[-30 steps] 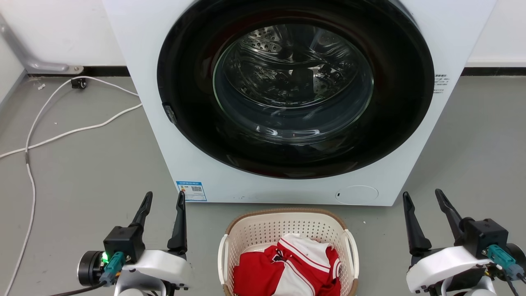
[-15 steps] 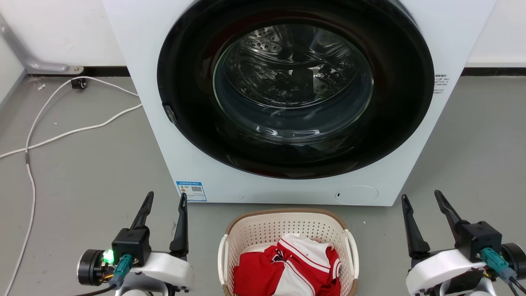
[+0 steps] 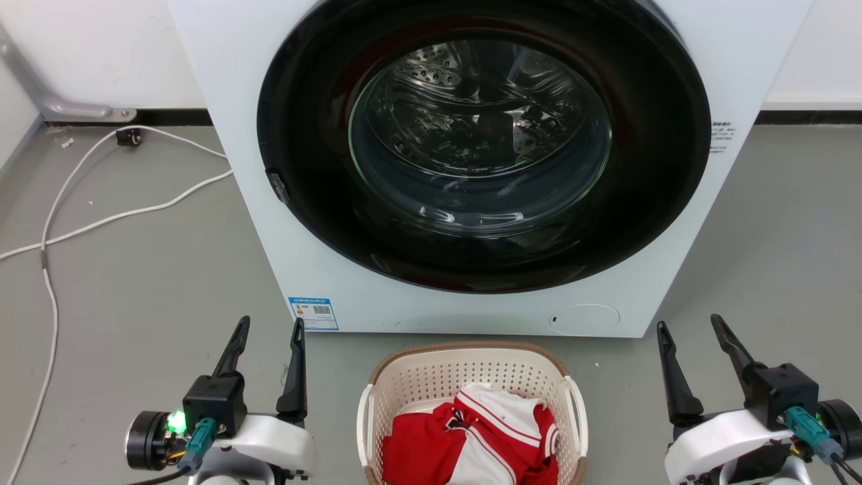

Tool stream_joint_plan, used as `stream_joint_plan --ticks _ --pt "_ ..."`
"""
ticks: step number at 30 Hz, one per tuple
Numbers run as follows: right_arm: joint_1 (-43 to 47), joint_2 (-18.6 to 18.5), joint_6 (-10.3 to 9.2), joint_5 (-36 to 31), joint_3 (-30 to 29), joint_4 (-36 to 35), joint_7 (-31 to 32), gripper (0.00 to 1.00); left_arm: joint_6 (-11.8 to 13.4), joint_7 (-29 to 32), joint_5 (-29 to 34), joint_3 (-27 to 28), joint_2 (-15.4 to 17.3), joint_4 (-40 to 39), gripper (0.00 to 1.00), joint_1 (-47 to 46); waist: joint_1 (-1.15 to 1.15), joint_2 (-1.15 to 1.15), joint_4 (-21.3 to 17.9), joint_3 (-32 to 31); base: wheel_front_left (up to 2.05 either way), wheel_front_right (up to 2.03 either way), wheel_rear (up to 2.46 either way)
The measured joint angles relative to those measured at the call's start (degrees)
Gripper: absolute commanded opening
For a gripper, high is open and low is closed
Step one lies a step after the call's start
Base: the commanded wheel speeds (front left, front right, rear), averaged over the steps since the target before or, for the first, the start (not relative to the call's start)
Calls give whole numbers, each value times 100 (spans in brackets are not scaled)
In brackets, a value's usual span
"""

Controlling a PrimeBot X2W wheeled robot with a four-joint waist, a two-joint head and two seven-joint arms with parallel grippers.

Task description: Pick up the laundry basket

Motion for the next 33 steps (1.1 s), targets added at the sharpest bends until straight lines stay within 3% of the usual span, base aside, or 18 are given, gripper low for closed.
stream_joint_plan --ticks 10,19,33 --pt "-7 0 0 100 -52 38 20 100 -3 -7 8 33 -24 67 100 -14 0 0 11 28 0 0 0" --pt "-538 2 0 162 -82 434 254 100 -85 -7 -118 21 -65 778 100 -767 0 0 -18 404 0 0 0" --pt "-2010 5 0 305 225 2339 1273 100 -402 443 -519 -66 14 3034 100 -2462 1 0 -103 1477 0 0 0"
